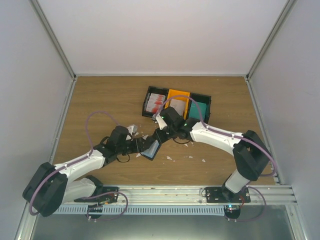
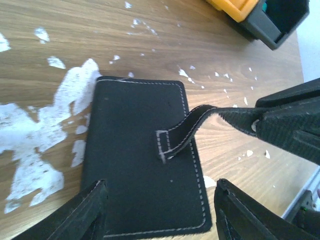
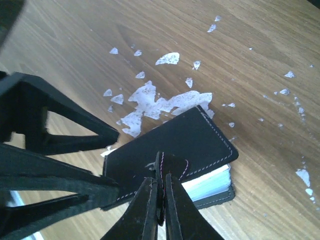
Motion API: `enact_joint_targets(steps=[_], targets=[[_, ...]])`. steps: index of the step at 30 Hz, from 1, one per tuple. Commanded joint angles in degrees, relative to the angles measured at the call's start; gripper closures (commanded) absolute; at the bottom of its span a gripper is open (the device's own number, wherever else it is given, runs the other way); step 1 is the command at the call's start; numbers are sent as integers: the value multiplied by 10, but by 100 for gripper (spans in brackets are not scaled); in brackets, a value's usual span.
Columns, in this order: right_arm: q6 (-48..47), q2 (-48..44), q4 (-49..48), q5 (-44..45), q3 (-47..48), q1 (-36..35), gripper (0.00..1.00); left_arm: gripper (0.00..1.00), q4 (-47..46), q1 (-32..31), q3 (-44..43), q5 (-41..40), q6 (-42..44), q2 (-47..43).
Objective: Put the credit cards into the card holder
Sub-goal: Open the card holder at the center of the board.
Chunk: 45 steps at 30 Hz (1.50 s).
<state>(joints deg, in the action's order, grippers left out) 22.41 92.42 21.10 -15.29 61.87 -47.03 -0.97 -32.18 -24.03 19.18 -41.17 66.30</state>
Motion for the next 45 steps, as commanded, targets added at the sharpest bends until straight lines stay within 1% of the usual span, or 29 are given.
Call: enact_joint_targets(steps=[1, 5, 9, 16, 21, 26, 31, 35, 37, 39, 42, 45], targets=[[-52, 29, 36, 43, 36, -5, 94, 40, 4, -11, 32, -77, -16, -50], [-53, 43, 39, 33, 60, -5, 93, 33, -17, -19, 52, -84, -7, -66], [-53, 50, 41, 13, 80, -5, 93, 29, -37, -41, 44, -95, 20, -37], [-54, 60, 51, -2, 97, -5, 90, 29, -60, -106, 14, -139, 62, 20], [-52, 63, 53, -5, 99, -5, 89, 27, -65, -124, 15, -186, 72, 27], [-48, 63, 57, -5, 99, -5, 88, 19, -85, -135, 23, -187, 84, 17], [-42, 61, 57, -8, 102, -5, 87, 11, -97, -159, 22, -218, 107, 17], [-39, 62, 57, -15, 105, -5, 87, 9, -102, -175, 22, -245, 112, 26], [-38, 61, 58, -18, 105, -5, 86, 10, -97, -178, 21, -268, 105, 35], [-37, 60, 59, -23, 105, -5, 84, 15, -98, -179, 21, -290, 101, 44], [-35, 59, 60, -32, 103, -5, 82, 27, -107, -182, 20, -304, 96, 59], [-34, 59, 60, -36, 103, -5, 80, 42, -109, -188, 18, -316, 86, 67]])
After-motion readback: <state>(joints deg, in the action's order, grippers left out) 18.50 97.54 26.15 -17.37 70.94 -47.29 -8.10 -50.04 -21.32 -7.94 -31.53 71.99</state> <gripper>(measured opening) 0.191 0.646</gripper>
